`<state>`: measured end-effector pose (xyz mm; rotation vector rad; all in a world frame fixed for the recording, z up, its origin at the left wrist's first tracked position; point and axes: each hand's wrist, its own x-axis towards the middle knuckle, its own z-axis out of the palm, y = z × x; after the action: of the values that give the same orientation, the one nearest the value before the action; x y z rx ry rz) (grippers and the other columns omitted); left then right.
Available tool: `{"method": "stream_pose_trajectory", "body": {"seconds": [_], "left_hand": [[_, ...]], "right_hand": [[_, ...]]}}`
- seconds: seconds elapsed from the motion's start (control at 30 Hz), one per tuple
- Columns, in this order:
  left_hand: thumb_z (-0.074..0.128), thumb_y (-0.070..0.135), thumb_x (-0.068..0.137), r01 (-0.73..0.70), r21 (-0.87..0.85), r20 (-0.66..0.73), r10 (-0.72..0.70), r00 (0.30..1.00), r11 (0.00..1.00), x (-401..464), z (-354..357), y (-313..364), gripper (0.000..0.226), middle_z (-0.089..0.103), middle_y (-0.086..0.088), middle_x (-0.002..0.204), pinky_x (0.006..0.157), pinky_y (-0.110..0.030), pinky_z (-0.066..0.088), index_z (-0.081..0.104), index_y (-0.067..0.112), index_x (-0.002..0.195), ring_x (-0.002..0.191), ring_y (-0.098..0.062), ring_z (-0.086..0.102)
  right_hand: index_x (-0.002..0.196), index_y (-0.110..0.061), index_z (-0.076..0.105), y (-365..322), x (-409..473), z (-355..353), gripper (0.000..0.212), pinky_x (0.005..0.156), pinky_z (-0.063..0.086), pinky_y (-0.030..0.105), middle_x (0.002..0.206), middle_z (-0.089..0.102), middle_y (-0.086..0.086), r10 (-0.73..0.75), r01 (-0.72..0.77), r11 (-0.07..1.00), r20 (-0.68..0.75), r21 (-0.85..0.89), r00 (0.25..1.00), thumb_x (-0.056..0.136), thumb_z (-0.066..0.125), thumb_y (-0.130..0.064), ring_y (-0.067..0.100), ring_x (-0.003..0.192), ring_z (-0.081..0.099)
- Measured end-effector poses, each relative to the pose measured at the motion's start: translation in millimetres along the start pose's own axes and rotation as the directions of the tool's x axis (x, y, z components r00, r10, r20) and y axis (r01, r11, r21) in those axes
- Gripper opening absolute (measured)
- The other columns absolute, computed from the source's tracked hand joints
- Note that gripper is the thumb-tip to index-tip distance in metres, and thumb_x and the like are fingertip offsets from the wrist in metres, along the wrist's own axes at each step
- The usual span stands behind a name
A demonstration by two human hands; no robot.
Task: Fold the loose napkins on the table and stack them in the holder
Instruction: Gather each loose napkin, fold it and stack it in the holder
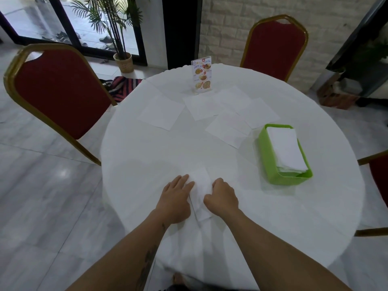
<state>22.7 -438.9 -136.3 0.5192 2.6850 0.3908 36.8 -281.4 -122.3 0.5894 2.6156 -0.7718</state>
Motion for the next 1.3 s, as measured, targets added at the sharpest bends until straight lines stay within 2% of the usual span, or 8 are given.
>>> {"method": "stream_pose_trajectory", "body": {"seconds": [0.17,0.33,0.43,0.6,0.93,1.1,1.17,1.3], "left_hand": [[0.041,0.018,0.087,0.006,-0.007,0.002,-0.006,1.0,1.0,-1,1,-2,0.067,0.007,0.001,0.162,0.122,-0.039,0.009,0.02,0.026,0.15,0.149,-0.02,0.001],[0.041,0.018,0.087,0.025,-0.045,-0.001,-0.025,1.0,0.999,-3,0,-1,0.065,0.009,0.0,0.162,0.121,-0.041,0.012,0.023,0.025,0.149,0.149,-0.02,0.005],[0.041,0.018,0.086,0.053,-0.09,-0.008,-0.054,0.999,0.995,-4,-2,0,0.064,0.011,0.0,0.161,0.121,-0.041,0.013,0.027,0.024,0.148,0.148,-0.02,0.008],[0.044,0.019,0.088,0.107,-0.196,-0.013,-0.111,0.994,0.975,-2,-13,11,0.059,0.019,-0.001,0.159,0.119,-0.043,0.018,0.032,0.024,0.145,0.145,-0.024,0.018],[0.049,0.015,0.083,0.105,-0.352,-0.117,-0.155,0.981,0.93,24,-34,57,0.047,0.046,-0.003,0.138,0.106,-0.042,0.04,0.052,0.022,0.13,0.122,-0.025,0.047],[0.051,0.014,0.084,0.012,-0.431,-0.151,-0.086,0.985,0.902,52,-54,107,0.046,0.044,-0.002,0.14,0.11,-0.041,0.035,0.052,0.022,0.13,0.127,-0.022,0.044],[0.05,0.015,0.085,-0.028,-0.435,-0.168,-0.05,0.984,0.9,62,-62,131,0.047,0.043,-0.001,0.14,0.111,-0.038,0.033,0.051,0.023,0.131,0.129,-0.021,0.042],[0.049,0.015,0.086,-0.058,-0.426,-0.176,-0.02,0.984,0.903,80,-66,175,0.046,0.042,0.0,0.141,0.109,-0.031,0.031,0.05,0.025,0.131,0.129,-0.019,0.041]], "right_hand": [[0.109,-0.012,0.054,-4,-3,6,0.031,0.072,0.042,0.032,0.112,0.053,0.006,0.004,-0.008,0.996,-0.044,-0.085,0.999,0.079,0.057,-0.019,0.027,0.105,0.053],[0.08,-0.018,0.051,-2,-1,3,0.012,0.059,0.04,0.029,0.09,0.06,0.003,-0.002,0.006,0.99,-0.024,0.144,1.0,0.07,0.053,-0.013,0.021,0.079,0.057],[0.09,-0.016,0.052,0,-2,-3,0.019,0.063,0.044,0.03,0.084,0.057,-0.002,0.007,-0.007,0.952,0.002,0.307,1.0,0.073,0.055,-0.008,0.015,0.072,0.053],[0.102,-0.017,0.048,5,-3,-17,0.028,0.063,0.043,0.027,0.084,0.053,-0.003,-0.034,0.019,0.92,0.033,0.391,0.999,0.077,0.06,-0.01,0.012,0.072,0.051],[0.093,-0.032,0.05,29,0,-75,0.032,0.059,0.045,0.03,0.102,0.061,0.011,-0.084,0.02,0.857,0.1,0.515,0.991,0.07,0.048,-0.009,0.023,0.075,0.056],[0.113,-0.039,0.048,54,17,-146,0.048,0.062,0.051,0.03,0.102,0.063,0.005,-0.106,0.117,0.784,-0.054,0.61,0.993,0.079,0.051,-0.004,0.019,0.082,0.063],[0.109,-0.044,0.051,70,29,-174,0.051,0.071,0.055,0.035,0.107,0.066,0.004,-0.098,0.191,0.753,-0.18,0.63,0.979,0.079,0.051,-0.002,0.022,0.087,0.066],[0.088,-0.04,0.057,104,54,-211,0.045,0.057,0.044,0.029,0.11,0.065,0.005,0.006,0.191,0.692,-0.27,0.697,0.963,0.077,0.049,0.003,0.019,0.073,0.058]]}}
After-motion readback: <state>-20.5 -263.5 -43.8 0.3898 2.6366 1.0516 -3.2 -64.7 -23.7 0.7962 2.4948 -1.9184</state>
